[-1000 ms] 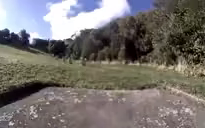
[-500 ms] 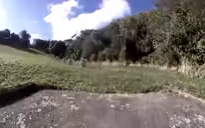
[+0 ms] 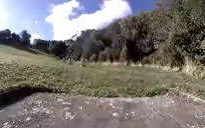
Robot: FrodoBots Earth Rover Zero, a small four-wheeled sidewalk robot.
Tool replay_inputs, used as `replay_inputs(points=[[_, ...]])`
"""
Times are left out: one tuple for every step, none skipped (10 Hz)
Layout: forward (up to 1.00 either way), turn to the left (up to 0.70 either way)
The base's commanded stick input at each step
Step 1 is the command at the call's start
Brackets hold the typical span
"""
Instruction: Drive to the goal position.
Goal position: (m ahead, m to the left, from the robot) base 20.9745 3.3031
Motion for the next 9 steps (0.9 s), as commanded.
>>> replay_inputs(points=[[0.5, 0.0], [0.5, 0.0], [0.5, 0.0], [0.5, 0.0], [0.5, 0.0], [0.5, 0.0], [0.5, 0.0], [0.5, 0.0], [0.5, 0.0]])
